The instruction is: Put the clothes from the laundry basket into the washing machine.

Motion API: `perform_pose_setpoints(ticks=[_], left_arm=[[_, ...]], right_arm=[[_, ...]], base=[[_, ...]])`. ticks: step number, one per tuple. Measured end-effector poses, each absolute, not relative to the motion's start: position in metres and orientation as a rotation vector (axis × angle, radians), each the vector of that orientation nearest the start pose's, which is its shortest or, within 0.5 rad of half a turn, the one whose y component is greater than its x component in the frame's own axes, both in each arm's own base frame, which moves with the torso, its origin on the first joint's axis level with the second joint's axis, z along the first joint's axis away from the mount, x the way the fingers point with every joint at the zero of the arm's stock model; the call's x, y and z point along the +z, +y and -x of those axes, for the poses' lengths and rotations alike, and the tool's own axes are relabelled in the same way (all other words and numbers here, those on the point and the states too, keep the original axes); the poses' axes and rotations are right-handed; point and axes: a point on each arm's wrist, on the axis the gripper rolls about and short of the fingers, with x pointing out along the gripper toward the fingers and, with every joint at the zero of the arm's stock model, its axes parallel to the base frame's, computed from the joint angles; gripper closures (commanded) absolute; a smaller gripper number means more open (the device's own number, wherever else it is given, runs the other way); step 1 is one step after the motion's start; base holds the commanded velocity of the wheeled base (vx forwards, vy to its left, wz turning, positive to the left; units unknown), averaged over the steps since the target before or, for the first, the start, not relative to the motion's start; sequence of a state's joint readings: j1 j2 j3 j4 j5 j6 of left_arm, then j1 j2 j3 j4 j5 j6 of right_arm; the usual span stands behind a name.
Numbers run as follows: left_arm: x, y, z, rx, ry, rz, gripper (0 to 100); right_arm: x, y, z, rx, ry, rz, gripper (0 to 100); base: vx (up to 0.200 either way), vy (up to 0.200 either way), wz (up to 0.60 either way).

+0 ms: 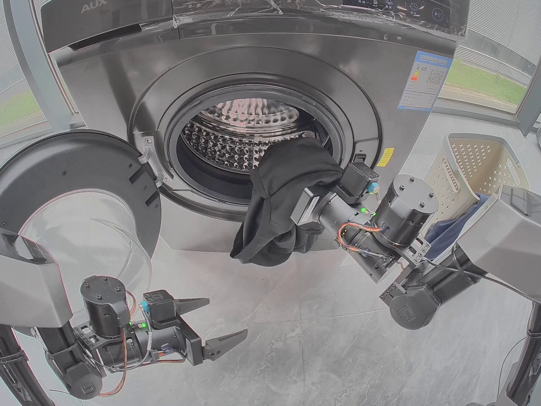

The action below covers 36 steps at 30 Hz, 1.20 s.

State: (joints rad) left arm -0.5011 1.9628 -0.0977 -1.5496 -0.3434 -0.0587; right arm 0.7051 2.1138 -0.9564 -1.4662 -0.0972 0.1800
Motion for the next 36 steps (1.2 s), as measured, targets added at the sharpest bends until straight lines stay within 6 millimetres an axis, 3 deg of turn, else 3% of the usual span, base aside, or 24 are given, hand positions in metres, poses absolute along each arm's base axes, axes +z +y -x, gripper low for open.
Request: perform_pose_setpoints(ticks=[16, 26, 36], left_arm=[[0.087, -0.165, -0.257, -0.864, 0.088, 0.080, 0], [0.079, -0.192, -0.289, -0.851, 0.035, 0.089, 0], [0.061, -0.202, -0.320, -0.792, 0.017, 0.095, 0]], right_arm=[[0.151, 0.267, -0.287, 0.674, -0.204, -0.293, 100], [0.146, 0.273, -0.282, 0.694, -0.188, -0.289, 100], [0.144, 0.280, -0.273, 0.723, -0.175, -0.290, 100]], base=[[0.000, 0.000, 0.00], [0.000, 0.000, 0.00], [0.000, 0.000, 0.00]])
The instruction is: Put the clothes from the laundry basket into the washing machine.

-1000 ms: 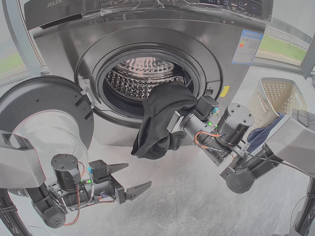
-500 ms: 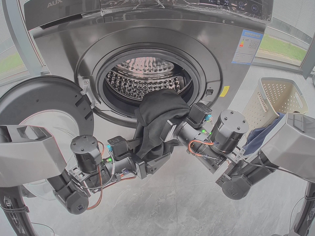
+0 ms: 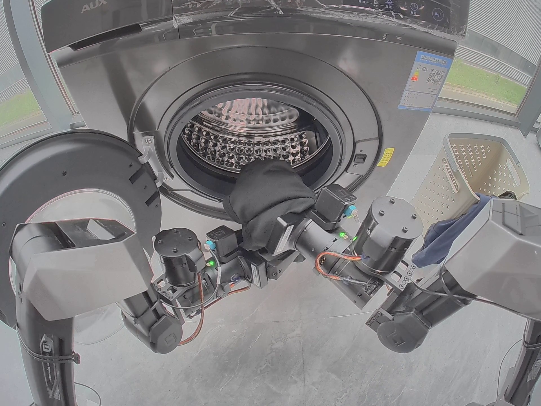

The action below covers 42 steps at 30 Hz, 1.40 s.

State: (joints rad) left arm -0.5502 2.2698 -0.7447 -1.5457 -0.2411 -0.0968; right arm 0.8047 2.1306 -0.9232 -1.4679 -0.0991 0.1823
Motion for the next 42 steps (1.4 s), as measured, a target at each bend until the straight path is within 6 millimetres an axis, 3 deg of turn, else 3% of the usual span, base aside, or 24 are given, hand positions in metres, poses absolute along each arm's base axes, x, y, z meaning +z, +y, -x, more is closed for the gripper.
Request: perform_pose_setpoints(ticks=[15, 16, 22, 30, 36, 42], left_arm=[[0.051, -0.216, -0.349, -0.662, -0.038, 0.135, 0], [0.051, -0.216, -0.351, -0.652, -0.042, 0.139, 100], [0.056, -0.211, -0.357, -0.608, -0.061, 0.168, 100], [0.080, -0.201, -0.361, -0.568, -0.122, 0.204, 100], [0.102, -0.195, -0.348, -0.575, -0.149, 0.222, 100], [0.117, -0.190, -0.329, -0.596, -0.143, 0.241, 100]], right_arm=[[0.148, 0.285, -0.255, 0.746, -0.162, -0.308, 100], [0.149, 0.285, -0.255, 0.746, -0.162, -0.311, 100], [0.148, 0.276, -0.256, 0.728, -0.156, -0.313, 100], [0.146, 0.253, -0.269, 0.661, -0.144, -0.306, 100], [0.144, 0.240, -0.279, 0.614, -0.142, -0.300, 100], [0.140, 0.238, -0.282, 0.606, -0.132, -0.296, 100]], base=[[0.000, 0.000, 0.00], [0.000, 0.000, 0.00], [0.000, 0.000, 0.00], [0.000, 0.000, 0.00], [0.000, 0.000, 0.00], [0.000, 0.000, 0.00]])
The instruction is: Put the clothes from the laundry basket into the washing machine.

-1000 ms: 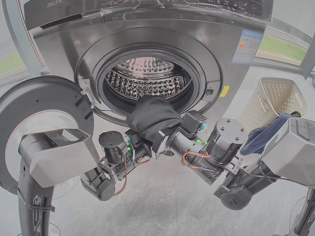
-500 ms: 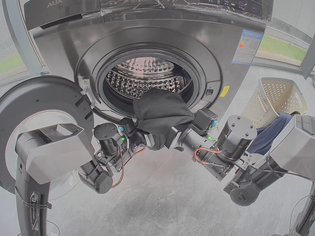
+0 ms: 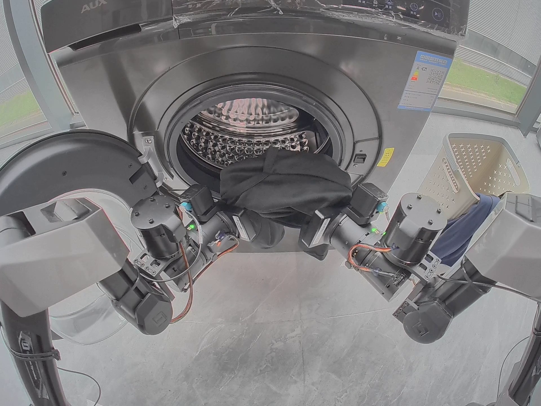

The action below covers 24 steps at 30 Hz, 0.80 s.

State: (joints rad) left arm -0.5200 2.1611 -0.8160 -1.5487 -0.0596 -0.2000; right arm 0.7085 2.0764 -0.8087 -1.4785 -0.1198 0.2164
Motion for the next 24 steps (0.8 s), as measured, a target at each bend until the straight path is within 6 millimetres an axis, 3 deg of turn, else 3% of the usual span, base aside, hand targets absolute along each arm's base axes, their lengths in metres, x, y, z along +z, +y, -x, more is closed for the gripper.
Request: perform_pose_setpoints(ticks=[6, 7, 16, 24], left_arm=[[0.125, -0.190, -0.314, -0.619, -0.134, 0.267, 100], [0.127, -0.190, -0.312, -0.622, -0.135, 0.269, 100], [0.145, -0.185, -0.299, -0.633, -0.170, 0.282, 100], [0.144, -0.169, -0.273, -0.635, -0.119, 0.267, 100]], right_arm=[[0.130, 0.243, -0.284, 0.611, -0.113, -0.290, 100], [0.129, 0.243, -0.284, 0.612, -0.113, -0.291, 0], [0.116, 0.241, -0.273, 0.637, -0.058, -0.254, 0], [0.093, 0.226, -0.238, 0.738, 0.063, -0.171, 0]], base=[[0.000, 0.000, 0.00], [0.000, 0.000, 0.00], [0.000, 0.000, 0.00], [0.000, 0.000, 0.00]])
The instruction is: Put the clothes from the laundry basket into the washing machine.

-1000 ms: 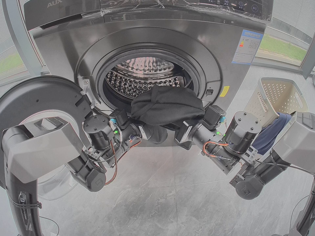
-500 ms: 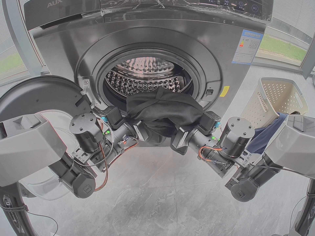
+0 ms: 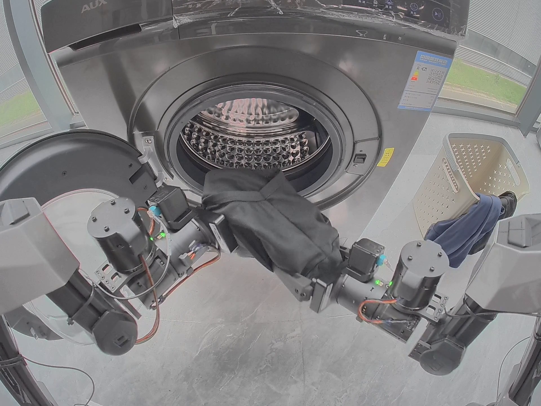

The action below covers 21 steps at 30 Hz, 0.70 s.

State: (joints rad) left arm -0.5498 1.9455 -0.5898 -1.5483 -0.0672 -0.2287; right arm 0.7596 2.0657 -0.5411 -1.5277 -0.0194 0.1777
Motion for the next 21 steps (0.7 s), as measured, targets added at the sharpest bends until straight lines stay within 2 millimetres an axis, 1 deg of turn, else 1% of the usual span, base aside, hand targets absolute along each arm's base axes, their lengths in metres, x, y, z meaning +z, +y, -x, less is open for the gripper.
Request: perform_pose_setpoints(ticks=[5, 9, 11, 14, 21], left_arm=[[0.143, -0.157, -0.251, -0.645, -0.080, 0.252, 100], [0.143, -0.145, -0.233, -0.648, -0.058, 0.243, 100], [0.144, -0.140, -0.226, -0.648, -0.054, 0.234, 100], [0.146, -0.135, -0.220, -0.649, -0.060, 0.221, 100], [0.149, -0.128, -0.216, -0.633, -0.076, 0.213, 100]], right_arm=[[0.084, 0.209, -0.216, 0.790, 0.140, -0.133, 0], [0.085, 0.193, -0.201, 0.810, 0.181, -0.127, 0], [0.087, 0.184, -0.198, 0.801, 0.184, -0.133, 0], [0.092, 0.175, -0.200, 0.769, 0.168, -0.139, 0], [0.102, 0.169, -0.200, 0.694, 0.125, -0.155, 0]], base=[[0.000, 0.000, 0.00], [0.000, 0.000, 0.00], [0.000, 0.000, 0.00], [0.000, 0.000, 0.00], [0.000, 0.000, 0.00]])
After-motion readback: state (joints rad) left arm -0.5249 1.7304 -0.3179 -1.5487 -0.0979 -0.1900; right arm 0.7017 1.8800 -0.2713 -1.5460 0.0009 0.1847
